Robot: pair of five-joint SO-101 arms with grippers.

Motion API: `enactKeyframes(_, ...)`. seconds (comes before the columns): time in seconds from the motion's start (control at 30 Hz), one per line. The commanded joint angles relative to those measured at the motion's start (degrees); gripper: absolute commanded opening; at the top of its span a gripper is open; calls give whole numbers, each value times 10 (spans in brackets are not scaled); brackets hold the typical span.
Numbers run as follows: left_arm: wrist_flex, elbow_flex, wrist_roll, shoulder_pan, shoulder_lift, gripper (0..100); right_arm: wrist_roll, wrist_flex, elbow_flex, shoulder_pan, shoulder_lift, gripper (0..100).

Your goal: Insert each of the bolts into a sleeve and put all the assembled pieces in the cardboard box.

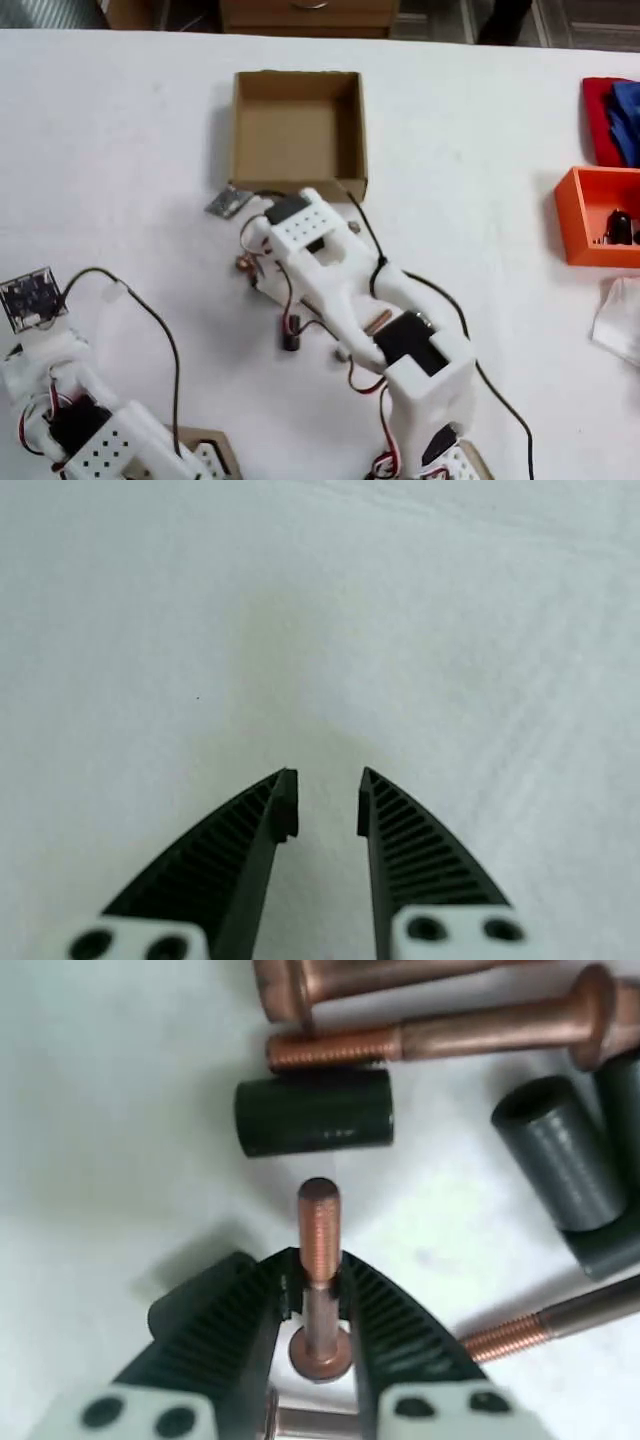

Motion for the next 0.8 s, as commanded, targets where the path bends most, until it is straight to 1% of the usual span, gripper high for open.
enactKeyframes(0.0,-2,15,-1,4,-4,128,0,6,-23,3,-6,221)
enactKeyframes(0.07,-2,15,-1,4,-4,128,1,5,-23,3,-4,268)
enactKeyframes(0.13,-2,15,-1,4,-4,128,2,6,-23,3,-4,275)
enactKeyframes(0.2,-2,15,-1,4,-4,128,16,12,-21,2,-7,275)
enactKeyframes(0.27,-2,15,-1,3,-4,128,21,40,-24,-5,-10,270)
enactKeyframes(0.43,-2,15,-1,3,-4,128,19,92,-26,-36,-53,228)
enactKeyframes(0.67,-2,14,-1,4,-4,128,19,130,-24,-44,-79,231)
enactKeyframes(0.77,-2,14,-1,4,-4,128,-20,125,-20,-44,-79,227)
